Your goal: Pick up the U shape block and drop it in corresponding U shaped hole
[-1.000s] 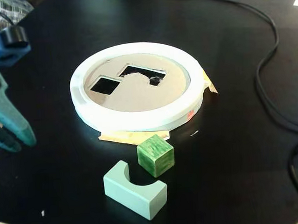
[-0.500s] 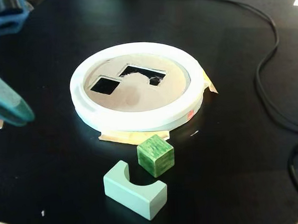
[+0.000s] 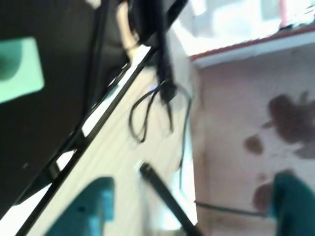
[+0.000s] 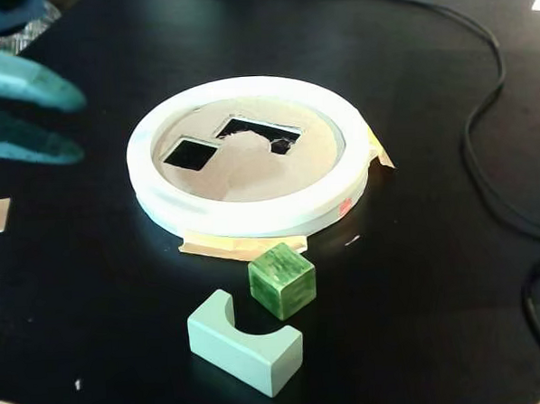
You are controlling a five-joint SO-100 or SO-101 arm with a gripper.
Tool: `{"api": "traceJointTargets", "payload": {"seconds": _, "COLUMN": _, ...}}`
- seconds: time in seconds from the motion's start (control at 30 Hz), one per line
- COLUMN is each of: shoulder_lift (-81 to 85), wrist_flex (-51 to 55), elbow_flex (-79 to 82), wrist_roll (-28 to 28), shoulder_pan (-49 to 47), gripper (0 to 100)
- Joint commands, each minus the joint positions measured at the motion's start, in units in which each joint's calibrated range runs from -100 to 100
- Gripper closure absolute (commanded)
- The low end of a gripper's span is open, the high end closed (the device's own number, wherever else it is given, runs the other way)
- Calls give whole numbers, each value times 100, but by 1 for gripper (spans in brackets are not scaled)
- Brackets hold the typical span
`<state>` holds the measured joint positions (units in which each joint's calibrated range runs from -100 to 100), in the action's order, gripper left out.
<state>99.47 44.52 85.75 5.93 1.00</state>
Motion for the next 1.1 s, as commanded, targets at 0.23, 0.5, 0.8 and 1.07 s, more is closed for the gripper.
{"api": "traceJointTargets", "payload": {"seconds": 0.23, "shoulder_lift": -1281, "wrist_flex": -2099, "elbow_flex": -1325, "wrist_roll": -259, "shoulder_pan": 87, "gripper": 45}}
{"api": "traceJointTargets", "payload": {"seconds": 0.5, "shoulder_lift": -5356, "wrist_flex": -1627, "elbow_flex": -4413, "wrist_roll": -1006, "shoulder_pan": -62, "gripper": 44}}
{"api": "traceJointTargets", "payload": {"seconds": 0.8, "shoulder_lift": -7434, "wrist_flex": -132, "elbow_flex": -6353, "wrist_roll": -2877, "shoulder_pan": -87, "gripper": 39}}
{"api": "traceJointTargets", "payload": {"seconds": 1.07, "shoulder_lift": -8876, "wrist_flex": 270, "elbow_flex": -6389, "wrist_roll": -3932, "shoulder_pan": -37, "gripper": 39}}
